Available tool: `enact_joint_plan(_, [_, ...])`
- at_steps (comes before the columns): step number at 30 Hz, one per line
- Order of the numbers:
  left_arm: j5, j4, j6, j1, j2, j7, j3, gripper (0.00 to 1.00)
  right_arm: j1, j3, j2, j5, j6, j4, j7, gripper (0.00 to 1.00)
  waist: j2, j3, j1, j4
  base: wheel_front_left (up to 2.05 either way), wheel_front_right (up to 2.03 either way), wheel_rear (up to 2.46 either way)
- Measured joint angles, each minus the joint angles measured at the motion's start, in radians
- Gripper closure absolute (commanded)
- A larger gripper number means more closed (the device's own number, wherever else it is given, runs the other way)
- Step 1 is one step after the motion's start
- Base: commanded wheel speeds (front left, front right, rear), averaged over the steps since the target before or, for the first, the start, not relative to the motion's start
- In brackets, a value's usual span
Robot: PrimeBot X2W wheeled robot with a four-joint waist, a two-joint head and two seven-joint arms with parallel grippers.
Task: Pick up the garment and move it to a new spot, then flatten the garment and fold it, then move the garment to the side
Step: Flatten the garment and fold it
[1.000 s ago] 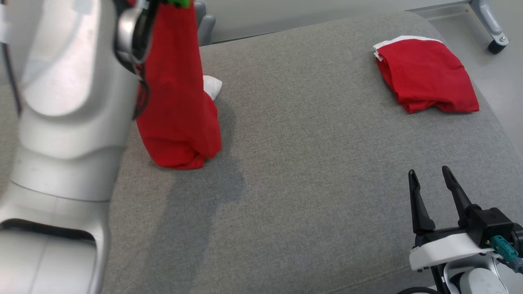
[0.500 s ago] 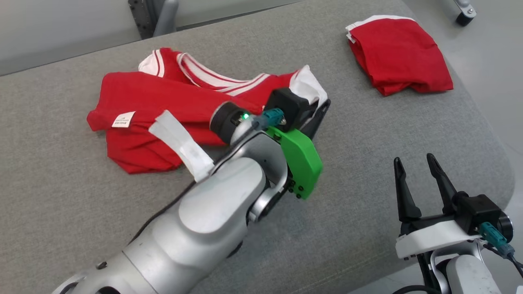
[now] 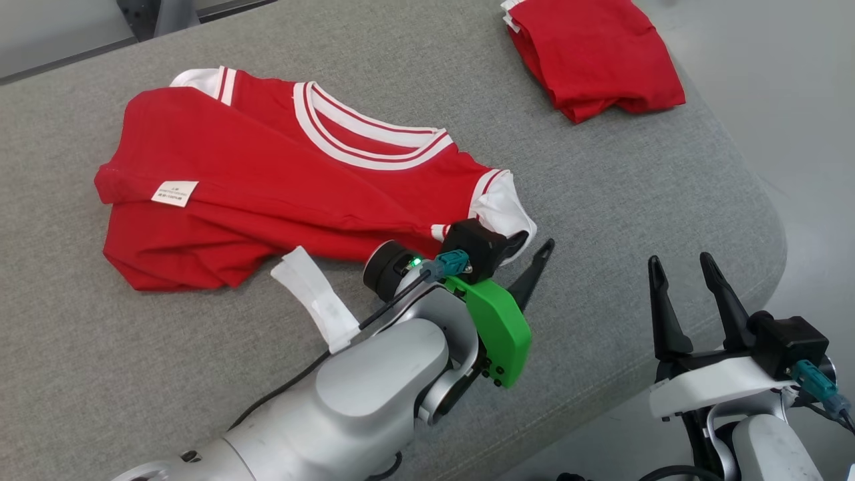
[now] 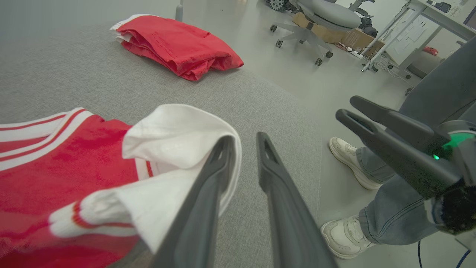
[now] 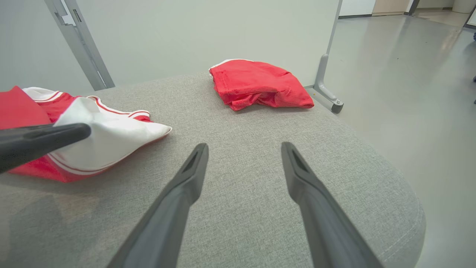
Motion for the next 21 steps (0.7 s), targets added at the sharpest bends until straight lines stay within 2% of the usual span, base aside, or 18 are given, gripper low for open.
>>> enact_joint_plan(6, [-0.083,-0.042,-0.022,0.014,-0.001,-0.075,0.002,0.0,0.011,-0.014,0.0,-0.009,0.0,0.001,0.0,0.0,0.0,-0.001,0.0,0.004,0.0,0.0,0.0])
enact_joint_plan(10, [-0.091,-0.066,-0.004,0.047,0.003,-0.121,0.065,0.0,0.025,-0.033,0.001,-0.038,0.0,-0.018,0.0,0.0,0.0,-0.023,0.0,0.026,0.0,0.0,0.0])
enact_joint_plan(12, [-0.047,-0.096,0.028,0.079,0.038,-0.127,0.111,0.0,0.041,-0.046,0.001,-0.06,0.0,-0.032,0.0,0.0,0.0,-0.037,0.0,0.044,0.0,0.0,0.0])
enact_joint_plan(16, [0.085,-0.233,0.102,0.192,0.143,-0.131,0.276,0.0,0.073,-0.084,0.0,-0.092,0.0,-0.066,0.0,0.0,-0.0001,-0.067,0.0,0.098,0.0,0.0,0.0])
enact_joint_plan(21, [0.23,-0.345,0.137,0.364,0.226,-0.132,0.413,0.0,0.103,-0.103,0.002,-0.127,0.0,-0.087,0.0,0.0,-0.0001,-0.1,0.0,0.18,0.0,0.0,0.0])
